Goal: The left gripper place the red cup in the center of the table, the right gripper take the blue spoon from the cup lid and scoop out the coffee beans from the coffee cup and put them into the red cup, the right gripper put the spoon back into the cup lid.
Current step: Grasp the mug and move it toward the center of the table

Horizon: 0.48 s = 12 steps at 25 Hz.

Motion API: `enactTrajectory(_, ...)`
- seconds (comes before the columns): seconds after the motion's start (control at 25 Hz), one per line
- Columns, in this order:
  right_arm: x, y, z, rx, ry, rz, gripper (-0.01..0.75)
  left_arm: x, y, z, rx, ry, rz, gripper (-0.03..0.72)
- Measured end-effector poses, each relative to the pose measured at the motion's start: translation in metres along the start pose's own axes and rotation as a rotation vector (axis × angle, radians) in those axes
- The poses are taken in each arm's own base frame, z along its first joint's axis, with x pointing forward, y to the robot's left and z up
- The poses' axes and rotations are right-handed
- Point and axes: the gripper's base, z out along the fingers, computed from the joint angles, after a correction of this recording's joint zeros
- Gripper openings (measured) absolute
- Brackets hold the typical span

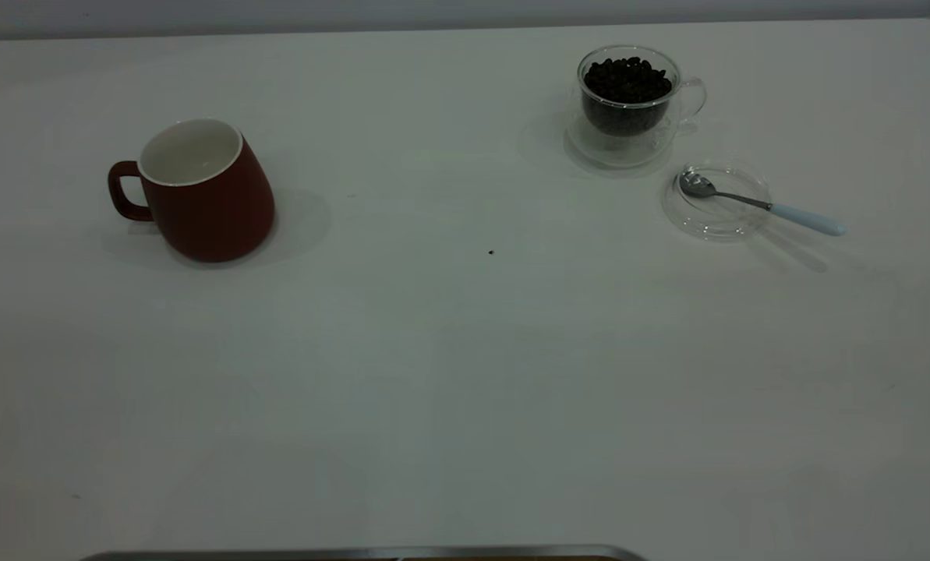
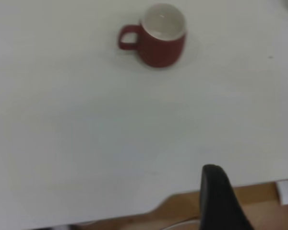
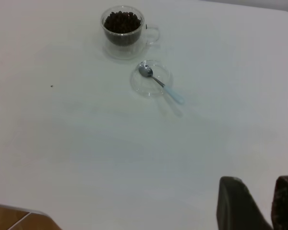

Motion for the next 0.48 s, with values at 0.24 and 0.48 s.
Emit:
enactTrajectory(0.24, 0.000, 0.000, 0.000, 0.000, 0.000, 0.000, 0.236, -0.059, 0.012, 0.048, -0.017, 0.185, 0.083, 0.573)
enactTrajectory(0.48, 0.000, 0.000, 0.000, 0.000, 0.000, 0.000, 0.237, -0.099, 0.024, 0.120, -0.020, 0.179, 0.143, 0.587)
